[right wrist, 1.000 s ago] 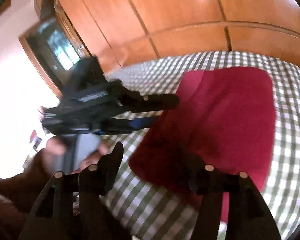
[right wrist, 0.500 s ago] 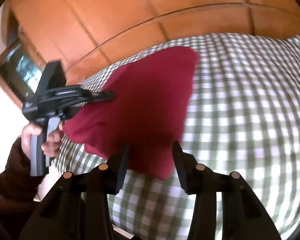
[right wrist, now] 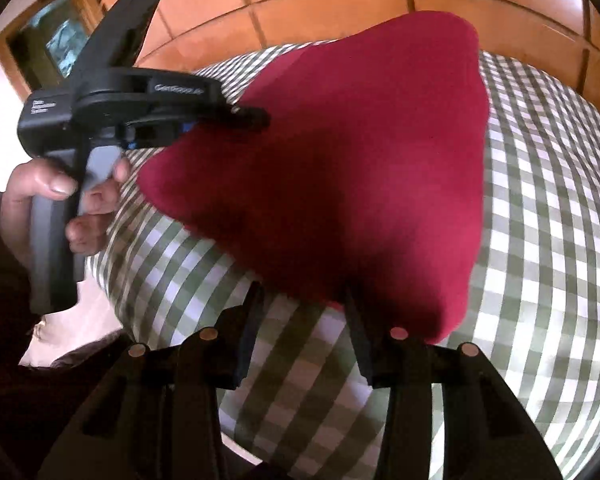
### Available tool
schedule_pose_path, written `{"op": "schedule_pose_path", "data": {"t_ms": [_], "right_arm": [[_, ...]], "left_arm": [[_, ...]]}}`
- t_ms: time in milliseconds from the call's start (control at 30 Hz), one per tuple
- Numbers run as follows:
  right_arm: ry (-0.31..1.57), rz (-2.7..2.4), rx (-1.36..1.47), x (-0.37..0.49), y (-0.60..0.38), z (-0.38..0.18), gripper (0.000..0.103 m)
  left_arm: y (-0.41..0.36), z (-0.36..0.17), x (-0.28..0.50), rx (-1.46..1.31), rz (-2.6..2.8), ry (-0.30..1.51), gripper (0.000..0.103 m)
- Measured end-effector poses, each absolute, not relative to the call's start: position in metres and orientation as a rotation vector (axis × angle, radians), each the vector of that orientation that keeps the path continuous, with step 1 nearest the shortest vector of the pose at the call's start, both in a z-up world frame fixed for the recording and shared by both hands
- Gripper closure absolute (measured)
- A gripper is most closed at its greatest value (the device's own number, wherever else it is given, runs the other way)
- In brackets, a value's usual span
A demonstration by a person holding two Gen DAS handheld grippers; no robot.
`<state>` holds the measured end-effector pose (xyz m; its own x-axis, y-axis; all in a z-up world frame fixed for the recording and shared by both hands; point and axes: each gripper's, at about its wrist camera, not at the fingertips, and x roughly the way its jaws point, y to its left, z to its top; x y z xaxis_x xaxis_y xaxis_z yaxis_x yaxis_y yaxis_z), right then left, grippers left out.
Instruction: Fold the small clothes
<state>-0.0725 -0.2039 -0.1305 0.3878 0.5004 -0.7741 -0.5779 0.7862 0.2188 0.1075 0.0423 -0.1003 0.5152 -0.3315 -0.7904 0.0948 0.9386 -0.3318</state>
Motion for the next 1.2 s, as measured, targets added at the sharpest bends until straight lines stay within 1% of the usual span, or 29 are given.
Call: {"op": "schedule_pose_path", "data": {"t_ms": [33,133,300,333,433,700,1000,1200], "right_arm": [[0.970,0.718,-0.102,-0.073,-0.204,-0.130,0.055],[1.001,0.797,-0.102,-0.073,-0.209,-0.123,0.055],[0.905,0.817,0.064,-0.062,-0.249,-0.075,0.055],[0.881,0.790,0.100,-0.054,-0.256,-0.066,0.055],[0.829,0.686,0.137,-0.026,-0.266,-0.052,0.055],[0.849,0.587,0.125,0.045,-0.243,-0.048,0.055],[0.914,0.551,0.012,0.100,-0.206,-0.065,0.055],[0.972,0.523,-0.008,0.128,-0.195,-0.081,0.052]], "left_arm": [[0.045,-0.101,0.103,-0.253,-0.244,0.990,0.051],[0.053,-0.099,0.096,-0.265,-0.248,0.978,0.051],[0.060,-0.081,0.073,-0.217,-0.219,0.931,0.051],[0.058,-0.076,0.070,-0.211,-0.211,0.925,0.048],[0.058,-0.073,0.061,-0.187,-0.204,0.904,0.048],[0.042,-0.073,0.055,-0.112,-0.173,0.875,0.048],[0.034,-0.077,0.057,-0.101,-0.175,0.869,0.048],[0.035,-0.084,0.059,-0.114,-0.183,0.880,0.048]]}}
